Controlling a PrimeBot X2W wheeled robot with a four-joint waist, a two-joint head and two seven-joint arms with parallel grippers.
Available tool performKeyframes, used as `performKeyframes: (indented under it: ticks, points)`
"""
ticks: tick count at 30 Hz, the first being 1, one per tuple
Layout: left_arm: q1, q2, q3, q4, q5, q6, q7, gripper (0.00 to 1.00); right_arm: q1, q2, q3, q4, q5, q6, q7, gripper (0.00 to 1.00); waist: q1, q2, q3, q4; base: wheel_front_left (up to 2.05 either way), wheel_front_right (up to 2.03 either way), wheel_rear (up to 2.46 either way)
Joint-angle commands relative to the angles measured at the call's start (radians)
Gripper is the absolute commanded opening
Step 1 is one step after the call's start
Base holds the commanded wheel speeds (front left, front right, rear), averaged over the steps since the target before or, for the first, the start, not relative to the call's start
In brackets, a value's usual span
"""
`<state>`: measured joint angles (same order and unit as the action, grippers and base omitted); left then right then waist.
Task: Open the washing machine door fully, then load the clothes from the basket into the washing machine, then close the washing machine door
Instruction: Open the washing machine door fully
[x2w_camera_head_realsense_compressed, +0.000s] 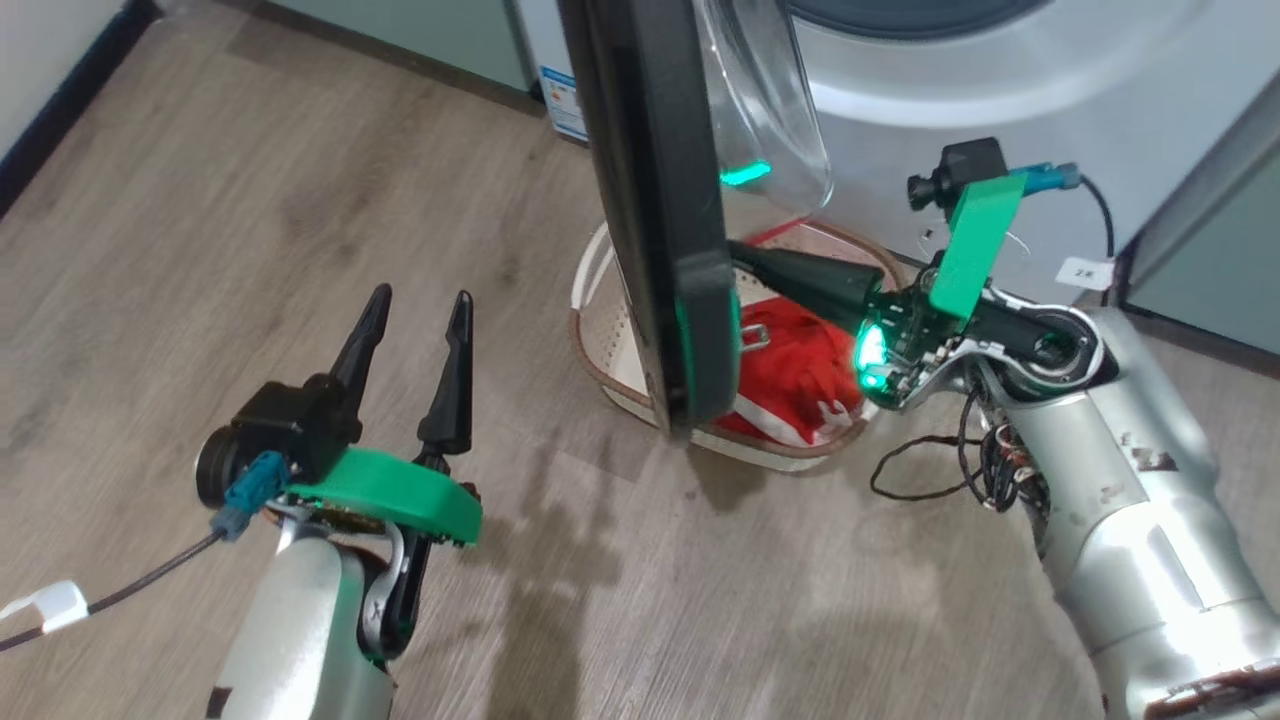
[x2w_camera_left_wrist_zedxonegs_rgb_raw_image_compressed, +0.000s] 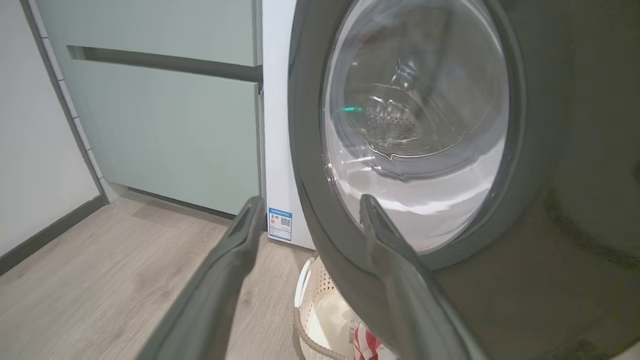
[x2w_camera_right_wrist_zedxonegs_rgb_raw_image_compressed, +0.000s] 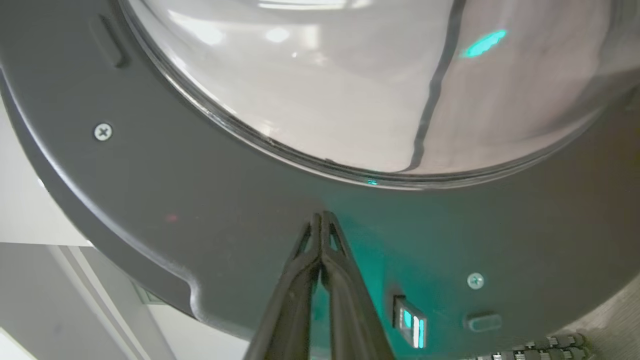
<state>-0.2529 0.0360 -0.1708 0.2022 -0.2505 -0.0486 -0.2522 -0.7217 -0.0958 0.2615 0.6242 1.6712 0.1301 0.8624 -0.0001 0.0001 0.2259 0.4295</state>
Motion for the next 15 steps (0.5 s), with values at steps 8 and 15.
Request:
performKeyframes:
  ticks: [8,15]
  points:
    - [-0.005,0.014,0.019,-0.028,-0.021,0.018,-0.010,1.00,0.010,0.041,0.055,-0.046,0.037,0.001,-0.009,0.00,0.0001,-0.0001,-0.016,0.053,0.00,0.00,0.00]
    - [0.004,0.014,0.021,-0.027,-0.022,0.025,-0.010,1.00,0.019,0.044,0.082,-0.046,0.064,0.001,-0.030,0.00,0.0001,-0.0001,-0.024,0.062,0.00,0.00,0.00]
